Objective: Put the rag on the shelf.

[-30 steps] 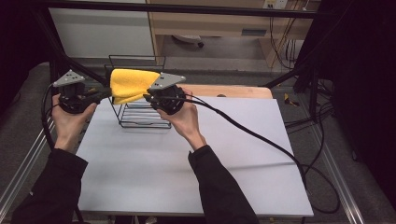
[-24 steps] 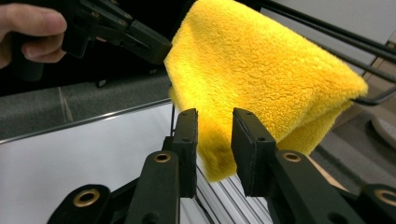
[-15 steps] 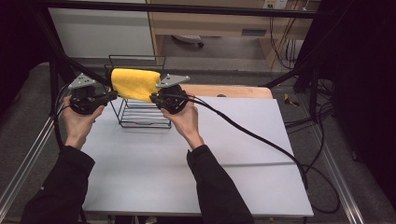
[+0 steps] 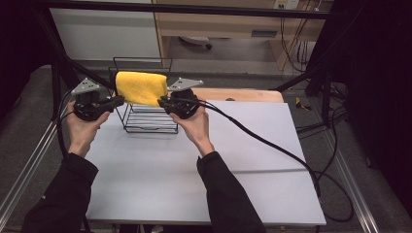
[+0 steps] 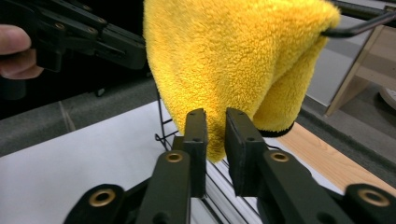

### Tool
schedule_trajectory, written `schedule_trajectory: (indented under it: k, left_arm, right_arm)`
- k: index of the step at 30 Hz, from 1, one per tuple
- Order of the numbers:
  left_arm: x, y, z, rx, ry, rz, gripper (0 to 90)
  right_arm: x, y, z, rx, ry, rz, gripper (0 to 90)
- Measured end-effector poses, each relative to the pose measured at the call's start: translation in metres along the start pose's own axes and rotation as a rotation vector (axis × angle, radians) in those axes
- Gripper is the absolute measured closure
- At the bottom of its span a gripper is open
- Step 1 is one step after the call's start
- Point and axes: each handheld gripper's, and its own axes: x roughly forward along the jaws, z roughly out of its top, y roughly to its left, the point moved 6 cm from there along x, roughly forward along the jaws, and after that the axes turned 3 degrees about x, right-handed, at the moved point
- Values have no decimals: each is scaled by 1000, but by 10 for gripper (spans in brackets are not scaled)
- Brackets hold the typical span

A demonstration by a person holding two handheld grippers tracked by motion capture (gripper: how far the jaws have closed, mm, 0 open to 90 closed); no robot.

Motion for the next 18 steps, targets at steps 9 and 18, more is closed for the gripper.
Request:
schedule_trajectory:
  k: [9, 18]
  left_arm:
    - [-11, -7, -10, 26, 44, -19, 620]
    - [-15, -17, -33, 8, 67, -56, 415]
  right_arm:
    - [-30, -2, 1, 22, -9, 8, 595]
    - [-63, -20, -21, 72, 22, -24, 374]
